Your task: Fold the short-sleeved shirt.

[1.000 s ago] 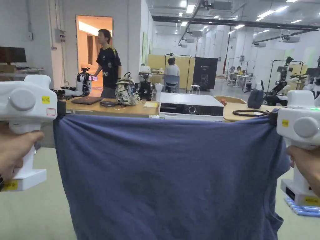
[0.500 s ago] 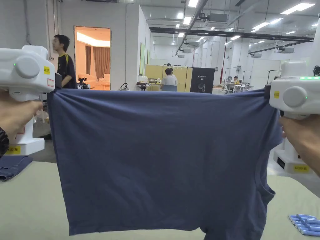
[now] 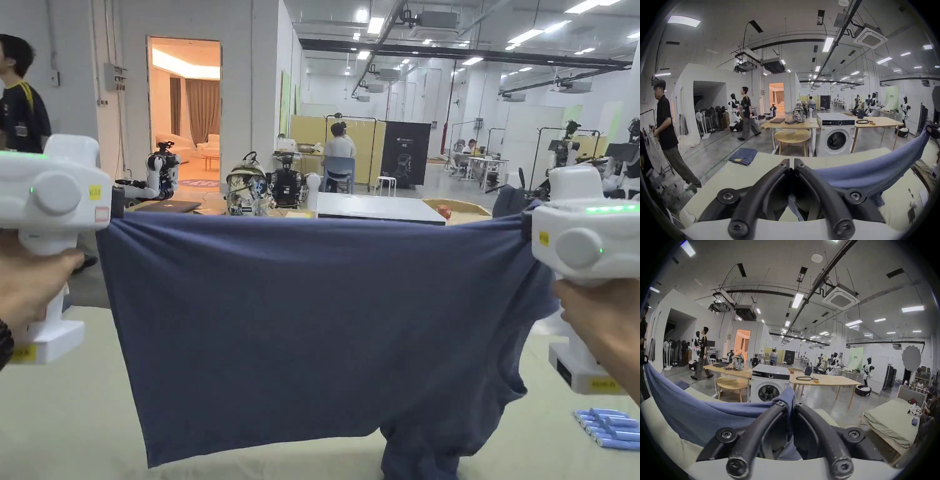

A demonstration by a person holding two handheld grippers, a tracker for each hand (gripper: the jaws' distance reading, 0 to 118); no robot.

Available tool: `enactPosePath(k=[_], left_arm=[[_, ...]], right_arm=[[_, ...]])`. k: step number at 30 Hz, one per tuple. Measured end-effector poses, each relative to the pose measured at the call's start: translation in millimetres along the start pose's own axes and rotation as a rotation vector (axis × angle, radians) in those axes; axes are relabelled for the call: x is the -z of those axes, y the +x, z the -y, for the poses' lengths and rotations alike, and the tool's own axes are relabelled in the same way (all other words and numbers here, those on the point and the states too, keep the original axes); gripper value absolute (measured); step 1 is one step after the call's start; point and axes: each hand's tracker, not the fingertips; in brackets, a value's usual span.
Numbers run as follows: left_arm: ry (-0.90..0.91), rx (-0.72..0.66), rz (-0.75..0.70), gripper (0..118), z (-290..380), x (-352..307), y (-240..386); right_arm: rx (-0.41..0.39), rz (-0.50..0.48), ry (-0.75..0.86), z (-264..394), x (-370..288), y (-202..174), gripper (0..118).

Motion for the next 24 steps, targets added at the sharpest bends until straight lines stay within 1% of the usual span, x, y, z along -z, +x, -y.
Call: enactPosePath(k=[4,6,8,9,11,14,17,19,22,24], left_arm=[[-0.021,-0.022,0.022,0,47,-24,-5],[-0.022,-0.014,0.027,0,70,-42,-8],[-0.028,-0.025,0.038,0,87,-59,-13],[-0.018,-0.053,0.048,0,96,-69,-16],[-0.023,-0.05,0.056,0,110,-88,-20],[-0.019,-0.051,0.065,0,132,-117,-23],[-0.037,-0.046,0.074,0,154,-139,-25],[-0.06,-0.044,0.078,0,171,-153,-27],[-0.109,-0.066,0.087,0,203,-170,-33],[-0.186,-0.062,0.088,0,228,-177,-35]], right_arm=[[0.002,-0.008,-0.037,39,-31,4,3],[-0.021,-0.012,-0.043,58,-53,5,3],[-0.023,-0.02,-0.063,73,-74,10,3],[-0.011,-0.023,-0.067,80,-85,13,3],[-0.004,-0.026,-0.079,97,-103,17,3],[-0.019,-0.035,-0.09,116,-144,17,3],[-0.033,-0.048,-0.131,138,-172,17,3],[-0.05,-0.05,-0.15,157,-188,16,3],[-0.052,-0.066,-0.208,182,-217,14,3],[-0.032,-0.077,-0.267,200,-231,13,3]])
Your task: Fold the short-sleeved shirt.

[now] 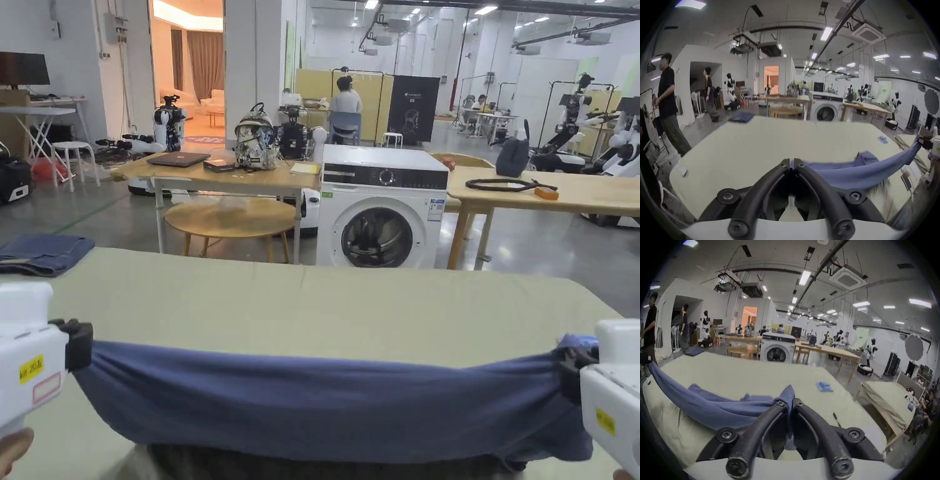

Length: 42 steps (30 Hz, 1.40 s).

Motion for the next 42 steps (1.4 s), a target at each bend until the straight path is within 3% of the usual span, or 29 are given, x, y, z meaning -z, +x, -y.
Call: enactPosePath(k=[12,21,24,25,27,28,29,32,42], left_arm=[[-0.412,-0.047,0.01,0,142,11,-20],[-0.644,0.0,-0.005,0,197,47,-21],[-0.653,0.012,-0.009,0,207,51,-19],[-0.647,0.001,-0.012,0,207,50,-19],[-0.642,-0.021,-0.013,2,202,49,-20],[-0.638,-0.025,-0.01,8,199,47,-21],[-0.629,-0.033,-0.008,24,196,44,-20],[-0.562,-0.05,0.007,36,181,39,-18],[-0.192,-0.01,0.043,36,129,36,30]], right_arm=[[-0.052,-0.051,-0.42,133,-14,-19,3],[-0.049,-0.068,-0.672,208,32,-9,4],[-0.06,-0.067,-0.697,212,36,-13,11],[-0.063,-0.066,-0.702,212,37,-14,18],[-0.075,-0.053,-0.698,206,30,-14,44],[-0.085,-0.047,-0.691,201,28,-14,53],[-0.085,-0.042,-0.681,197,27,-14,58],[-0.045,-0.044,-0.592,176,21,-10,58],[0.095,-0.078,-0.158,118,14,-54,59]])
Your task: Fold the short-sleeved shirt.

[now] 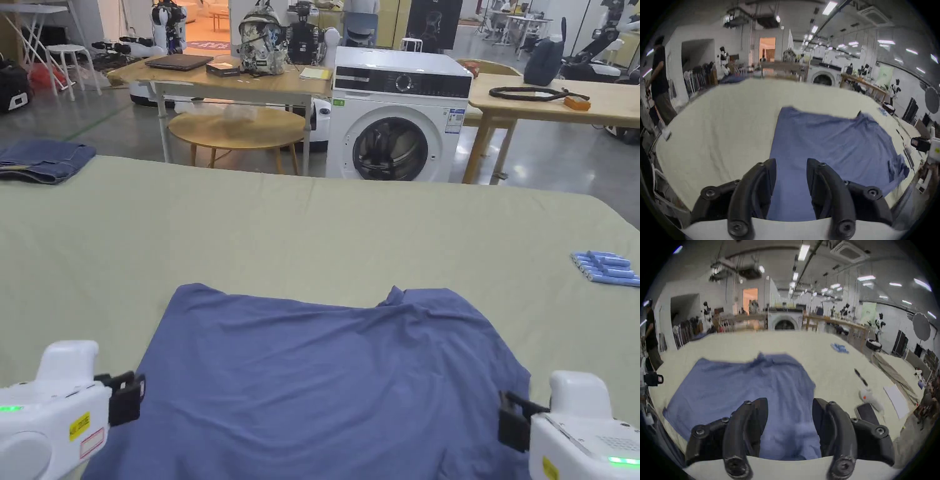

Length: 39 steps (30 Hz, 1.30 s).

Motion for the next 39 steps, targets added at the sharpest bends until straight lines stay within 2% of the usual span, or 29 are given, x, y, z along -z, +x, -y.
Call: enactPosePath(k=[1,3,4,5,8,16,24,30,31,33,34,35,37,39], left_arm=[[0.045,0.007,-0.014,36,-2,-2,7],[0.13,0.029,-0.016,35,-5,-5,18],[0.17,0.041,-0.027,30,-5,-7,23],[0.207,0.05,-0.041,18,-6,-10,29],[0.286,0.063,-0.095,0,-8,-17,42],[0.317,0.127,-0.103,0,-17,-27,53],[-0.008,0.134,-0.075,0,3,-29,12],[-0.3,0.005,-0.055,0,29,-29,-42],[-0.326,-0.017,-0.055,2,33,-30,-49],[-0.391,-0.056,-0.046,35,43,-28,-61],[-0.403,-0.057,-0.052,44,47,-26,-62],[-0.421,-0.057,-0.046,44,52,-23,-64],[-0.455,-0.088,-0.056,53,60,-12,-67],[-0.475,-0.13,-0.033,55,68,-2,-68]], right_arm=[[0.007,0.002,0.043,-2,0,-7,58],[0.027,-0.009,0.14,-7,-5,-19,40],[0.03,-0.002,0.175,-9,-7,-26,27],[0.033,0.004,0.203,-12,-8,-31,16],[0.052,-0.018,0.26,-16,-10,-42,0],[0.039,-0.023,0.259,-15,-5,-52,0],[0.016,-0.029,0.215,-2,-2,-50,0],[0.001,-0.029,0.168,7,2,-47,0],[0.0,-0.029,0.16,8,3,-47,0],[-0.004,-0.029,0.147,12,4,-48,0],[-0.004,-0.03,0.142,13,5,-48,0],[-0.006,-0.031,0.136,14,6,-48,0],[-0.009,-0.033,0.123,16,3,-50,0],[-0.012,-0.034,0.113,18,4,-51,0]])
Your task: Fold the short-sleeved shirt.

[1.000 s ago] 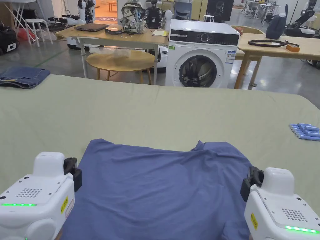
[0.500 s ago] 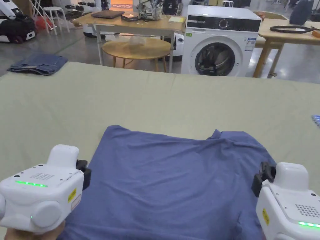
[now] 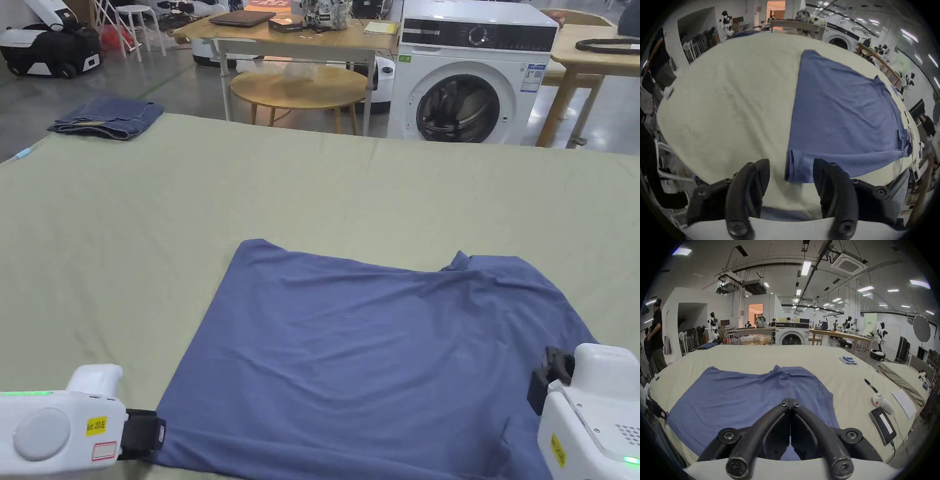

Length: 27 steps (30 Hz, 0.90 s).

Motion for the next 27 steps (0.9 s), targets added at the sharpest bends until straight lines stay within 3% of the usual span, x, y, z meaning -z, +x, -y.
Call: enactPosePath(k=[5,7,10,11,15,16,21,23,27], left_arm=[[-0.04,0.042,-0.098,54,5,24,13],[-0.038,0.083,-0.138,41,6,19,22],[-0.041,0.104,-0.117,5,6,19,33],[-0.042,0.105,-0.099,0,6,19,34],[-0.038,0.111,-0.102,0,10,20,38],[-0.035,0.113,-0.103,0,11,19,38],[-0.023,0.097,-0.087,0,13,17,34],[-0.024,0.1,-0.086,0,12,17,33],[-0.024,0.106,-0.085,0,13,17,32]], right_arm=[[0.0,0.001,-0.023,5,-2,2,0],[0.001,0.005,-0.034,6,-4,6,0],[0.003,0.012,-0.064,6,-9,16,0],[0.003,0.014,-0.079,5,-10,21,0],[0.001,0.018,-0.205,2,-13,52,0],[0.004,0.016,-0.235,2,-14,60,3],[-0.021,0.016,-0.44,22,-17,97,56],[-0.048,0.021,-0.486,35,-17,104,58],[-0.025,0.01,-0.592,62,-17,107,58]])
